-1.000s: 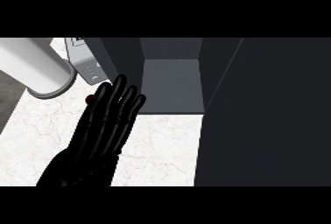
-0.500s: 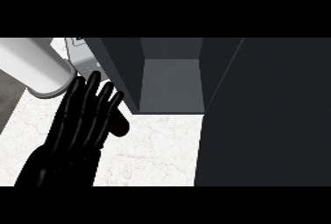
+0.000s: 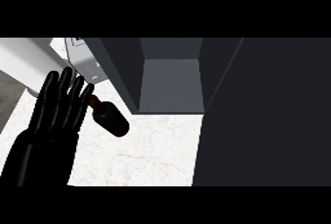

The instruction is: Pick up the wine, place it into the cabinet and close the cabinet

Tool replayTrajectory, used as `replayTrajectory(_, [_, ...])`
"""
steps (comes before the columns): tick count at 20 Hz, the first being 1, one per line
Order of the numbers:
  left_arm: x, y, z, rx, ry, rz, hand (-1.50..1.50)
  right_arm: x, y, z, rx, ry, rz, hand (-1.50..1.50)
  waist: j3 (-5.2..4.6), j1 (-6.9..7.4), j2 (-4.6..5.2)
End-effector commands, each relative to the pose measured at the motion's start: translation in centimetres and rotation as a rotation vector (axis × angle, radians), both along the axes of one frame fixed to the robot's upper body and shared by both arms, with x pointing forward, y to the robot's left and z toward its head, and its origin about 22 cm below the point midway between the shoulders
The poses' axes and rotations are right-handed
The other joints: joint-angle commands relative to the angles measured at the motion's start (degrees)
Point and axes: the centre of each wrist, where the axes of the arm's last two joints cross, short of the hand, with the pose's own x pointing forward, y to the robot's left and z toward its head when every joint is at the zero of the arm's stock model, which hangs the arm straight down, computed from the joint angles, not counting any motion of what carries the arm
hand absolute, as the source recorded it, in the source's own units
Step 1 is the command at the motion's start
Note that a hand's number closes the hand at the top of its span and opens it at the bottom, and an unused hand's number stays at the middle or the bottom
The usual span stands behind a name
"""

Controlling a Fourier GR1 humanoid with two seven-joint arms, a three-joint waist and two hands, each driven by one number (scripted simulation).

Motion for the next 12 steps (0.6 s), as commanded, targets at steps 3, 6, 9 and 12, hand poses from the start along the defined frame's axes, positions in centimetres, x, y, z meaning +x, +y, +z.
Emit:
replayTrajectory(3, [3.2, 2.1, -2.6, 0.002, 0.033, 0.099, -1.5, 0.4, -0.2, 0.8, 0.018, -0.046, 0.013, -1.5, 0.02, 0.06, 0.12])
replayTrajectory(6, [3.4, 3.7, -3.7, 0.004, 0.059, 0.111, -1.5, -1.9, -1.3, 1.5, -0.008, -0.026, 0.007, -1.5, 0.03, -0.13, 0.05])
replayTrajectory(9, [2.9, 5.5, -4.8, 0.009, 0.077, 0.128, -1.5, -0.5, -1.0, 2.5, -0.002, -0.05, 0.002, -1.5, 0.02, 0.19, 0.03])
replayTrajectory(12, [5.4, 7.0, -5.3, 0.028, 0.08, 0.152, -1.5, -1.8, -1.3, 1.1, 0.004, -0.045, -0.008, -1.5, 0.05, -0.19, 0.05])
